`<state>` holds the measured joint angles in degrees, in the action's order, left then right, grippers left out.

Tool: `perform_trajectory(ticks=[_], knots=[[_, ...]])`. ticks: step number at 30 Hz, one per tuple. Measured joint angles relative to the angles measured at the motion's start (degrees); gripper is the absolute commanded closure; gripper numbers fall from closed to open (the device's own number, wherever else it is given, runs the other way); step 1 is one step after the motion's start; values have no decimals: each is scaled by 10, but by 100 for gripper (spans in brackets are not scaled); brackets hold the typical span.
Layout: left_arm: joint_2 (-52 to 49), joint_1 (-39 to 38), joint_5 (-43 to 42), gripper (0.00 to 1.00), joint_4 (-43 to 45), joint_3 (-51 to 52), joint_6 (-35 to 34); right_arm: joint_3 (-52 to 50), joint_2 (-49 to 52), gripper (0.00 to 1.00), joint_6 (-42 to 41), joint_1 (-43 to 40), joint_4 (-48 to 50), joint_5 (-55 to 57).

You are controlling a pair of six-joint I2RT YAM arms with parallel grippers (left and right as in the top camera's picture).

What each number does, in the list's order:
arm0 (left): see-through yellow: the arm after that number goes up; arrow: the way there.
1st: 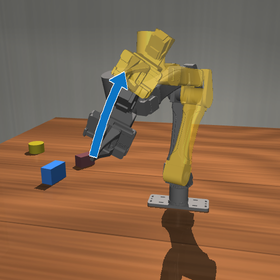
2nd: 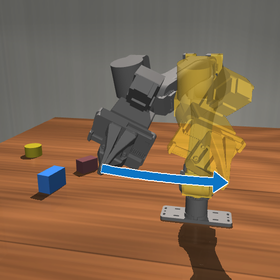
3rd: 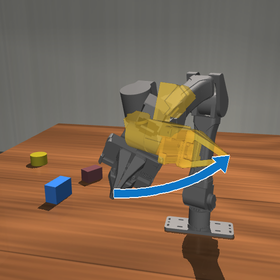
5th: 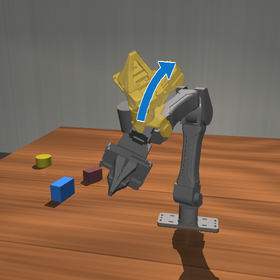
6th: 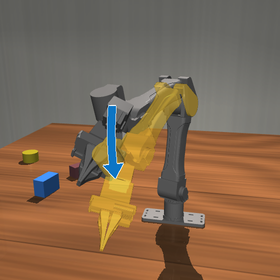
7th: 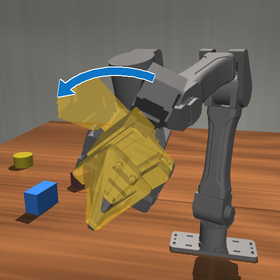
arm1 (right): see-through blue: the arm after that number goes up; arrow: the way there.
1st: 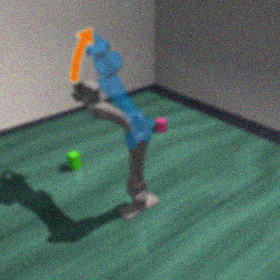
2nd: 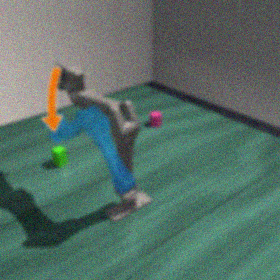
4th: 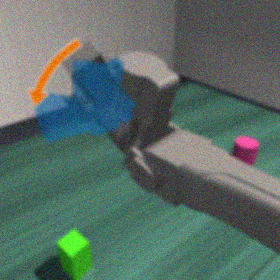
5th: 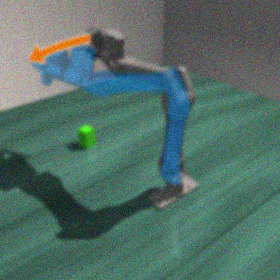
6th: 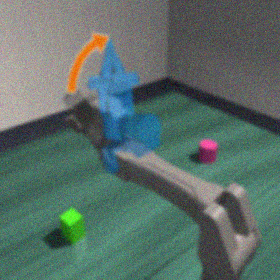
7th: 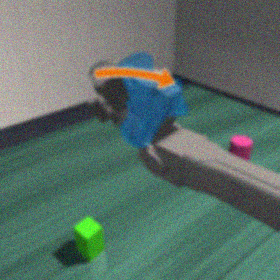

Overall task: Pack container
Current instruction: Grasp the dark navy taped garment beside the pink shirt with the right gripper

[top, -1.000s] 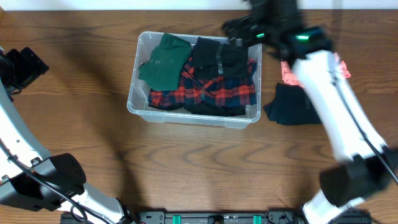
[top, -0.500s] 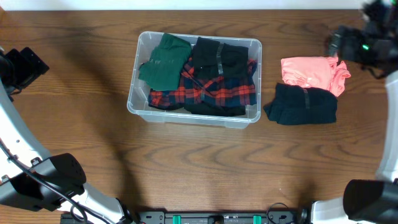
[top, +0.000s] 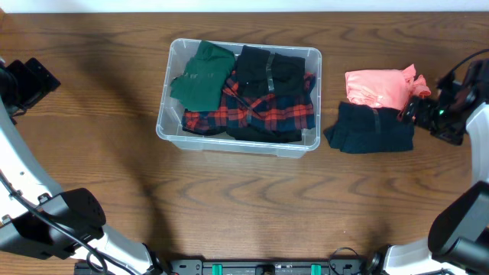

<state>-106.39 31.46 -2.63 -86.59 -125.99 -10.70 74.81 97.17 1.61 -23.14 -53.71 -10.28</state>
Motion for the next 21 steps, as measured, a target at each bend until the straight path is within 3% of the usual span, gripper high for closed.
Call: perform_trajectory(ticks=[10,21], knots=[[0,0,0,2,0,0,0,-47,6,1,122,-1,143,-2],[0,0,0,2,0,0,0,-64,75,7,169,-3,179,-23]])
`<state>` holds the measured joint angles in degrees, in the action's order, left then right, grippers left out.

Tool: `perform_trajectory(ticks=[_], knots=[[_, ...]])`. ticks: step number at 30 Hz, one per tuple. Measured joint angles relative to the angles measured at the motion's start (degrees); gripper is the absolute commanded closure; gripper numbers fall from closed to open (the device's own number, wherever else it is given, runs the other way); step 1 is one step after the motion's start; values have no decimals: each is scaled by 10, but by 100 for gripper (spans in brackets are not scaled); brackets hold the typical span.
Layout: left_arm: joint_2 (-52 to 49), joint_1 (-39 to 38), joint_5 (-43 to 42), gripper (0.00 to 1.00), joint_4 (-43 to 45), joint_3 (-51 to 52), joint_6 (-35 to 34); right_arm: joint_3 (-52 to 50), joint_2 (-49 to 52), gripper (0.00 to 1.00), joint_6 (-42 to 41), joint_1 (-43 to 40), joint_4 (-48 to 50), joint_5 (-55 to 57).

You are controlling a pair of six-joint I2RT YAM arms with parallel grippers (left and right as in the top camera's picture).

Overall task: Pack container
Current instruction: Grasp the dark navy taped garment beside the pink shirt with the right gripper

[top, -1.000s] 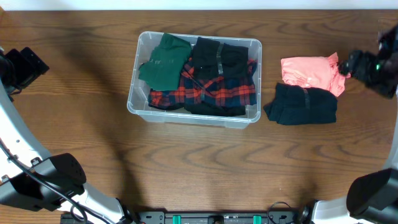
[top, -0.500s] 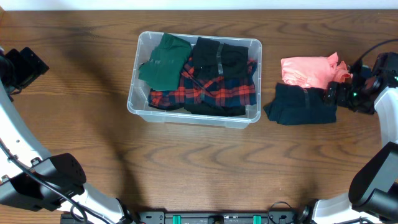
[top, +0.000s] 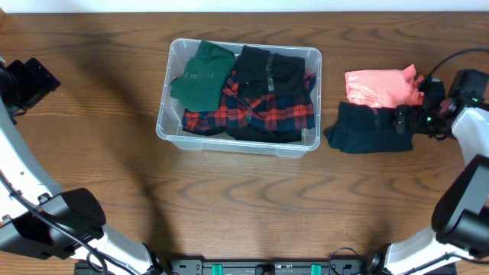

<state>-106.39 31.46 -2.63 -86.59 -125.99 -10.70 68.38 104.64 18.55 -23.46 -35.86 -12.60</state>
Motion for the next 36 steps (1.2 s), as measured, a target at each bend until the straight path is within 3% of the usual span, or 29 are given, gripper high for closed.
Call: perform_trajectory(ticks=[7,14,23,30,36], knots=[[0,0,0,2,0,0,0,-2,45,11,3,-4,7,-21],[0,0,0,2,0,0,0,-1,68,25,7,-18,10,-73],[0,0,0,2,0,0,0,1,76,57,-8,-20,12,-102],[0,0,0,2,0,0,0,3,78,96,-38,-23,10,-126],[0,0,0,2,0,0,0,6,82,99,-63,-24,-5,-164]])
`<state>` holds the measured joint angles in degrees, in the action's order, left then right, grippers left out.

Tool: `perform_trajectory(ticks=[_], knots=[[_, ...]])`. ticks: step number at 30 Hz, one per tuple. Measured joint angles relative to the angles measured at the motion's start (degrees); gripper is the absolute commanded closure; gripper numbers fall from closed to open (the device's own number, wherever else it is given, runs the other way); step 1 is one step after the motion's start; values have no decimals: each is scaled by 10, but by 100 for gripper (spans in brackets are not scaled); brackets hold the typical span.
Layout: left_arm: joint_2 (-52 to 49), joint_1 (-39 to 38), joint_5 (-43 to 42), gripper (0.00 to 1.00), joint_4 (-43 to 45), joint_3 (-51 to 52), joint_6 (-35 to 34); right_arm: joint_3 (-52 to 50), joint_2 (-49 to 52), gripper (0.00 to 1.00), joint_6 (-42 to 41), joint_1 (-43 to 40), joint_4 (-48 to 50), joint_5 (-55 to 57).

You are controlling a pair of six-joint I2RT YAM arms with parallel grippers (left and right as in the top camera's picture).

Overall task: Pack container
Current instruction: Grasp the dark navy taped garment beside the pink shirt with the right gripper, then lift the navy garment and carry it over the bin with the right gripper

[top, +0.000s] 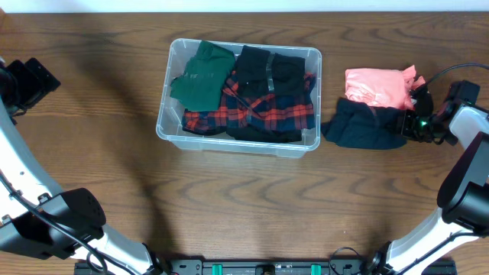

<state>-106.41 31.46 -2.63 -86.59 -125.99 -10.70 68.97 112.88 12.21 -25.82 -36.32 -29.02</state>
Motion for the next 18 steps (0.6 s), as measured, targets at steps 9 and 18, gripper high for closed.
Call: perform_trajectory(ticks=[9,18], knots=[[0,0,0,2,0,0,0,34,-13,99,-19,0,-101,-16],[0,0,0,2,0,0,0,94,-144,99,-35,1,-140,-18]])
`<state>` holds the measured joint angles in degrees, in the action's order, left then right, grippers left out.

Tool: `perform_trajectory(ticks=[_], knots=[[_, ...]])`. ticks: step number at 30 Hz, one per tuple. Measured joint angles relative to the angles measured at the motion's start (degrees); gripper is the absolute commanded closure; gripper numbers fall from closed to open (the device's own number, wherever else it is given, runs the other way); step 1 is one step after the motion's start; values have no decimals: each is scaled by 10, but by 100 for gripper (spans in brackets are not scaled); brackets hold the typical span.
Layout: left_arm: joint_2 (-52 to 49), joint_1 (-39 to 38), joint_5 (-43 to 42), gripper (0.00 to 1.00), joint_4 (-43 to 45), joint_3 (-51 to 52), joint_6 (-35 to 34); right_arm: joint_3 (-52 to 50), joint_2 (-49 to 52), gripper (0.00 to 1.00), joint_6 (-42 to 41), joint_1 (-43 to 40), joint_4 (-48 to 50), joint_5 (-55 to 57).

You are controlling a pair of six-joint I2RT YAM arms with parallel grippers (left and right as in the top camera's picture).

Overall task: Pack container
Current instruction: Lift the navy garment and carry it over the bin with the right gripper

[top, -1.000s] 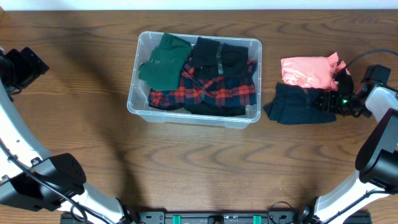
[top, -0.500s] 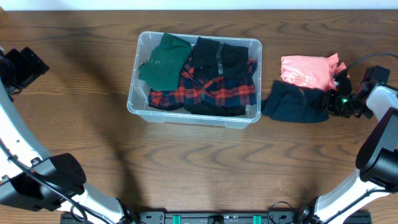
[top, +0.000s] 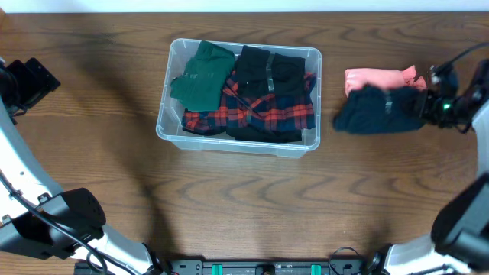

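Note:
A clear plastic container (top: 172, 126) sits mid-table holding a green garment (top: 201, 74), a black garment (top: 269, 69) and a red plaid garment (top: 263, 113). To its right, my right gripper (top: 426, 107) is shut on the right edge of a folded dark navy garment (top: 378, 112), which is lifted and overlaps the front of a folded pink garment (top: 378, 78). My left gripper (top: 30, 82) rests at the far left edge of the table; its fingers cannot be made out.
Bare wooden table (top: 244, 206) lies in front of the container and between the container and the navy garment. The right arm's cable (top: 466, 55) loops at the right edge.
The navy garment, with my right gripper on its right end, has risen and moved back, now covering the front of the pink garment. The left arm stayed still.
My right gripper first hovered to the right of the navy and pink pile. It then reached the navy garment's right edge, lowered onto it and shut. Now the navy garment is lifted off the table, over the pink one.

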<state>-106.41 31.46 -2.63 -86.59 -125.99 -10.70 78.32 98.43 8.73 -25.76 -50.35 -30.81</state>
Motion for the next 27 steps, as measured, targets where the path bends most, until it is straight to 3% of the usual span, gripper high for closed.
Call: perform_trajectory(ticks=[8,16,27], knots=[[0,0,0,2,0,0,0,16,-127,99,-56,17,3,-4],[0,0,0,2,0,0,0,16,-193,99,-142,68,42,-14],[0,0,0,2,0,0,0,16,-201,99,-282,250,156,-11]])
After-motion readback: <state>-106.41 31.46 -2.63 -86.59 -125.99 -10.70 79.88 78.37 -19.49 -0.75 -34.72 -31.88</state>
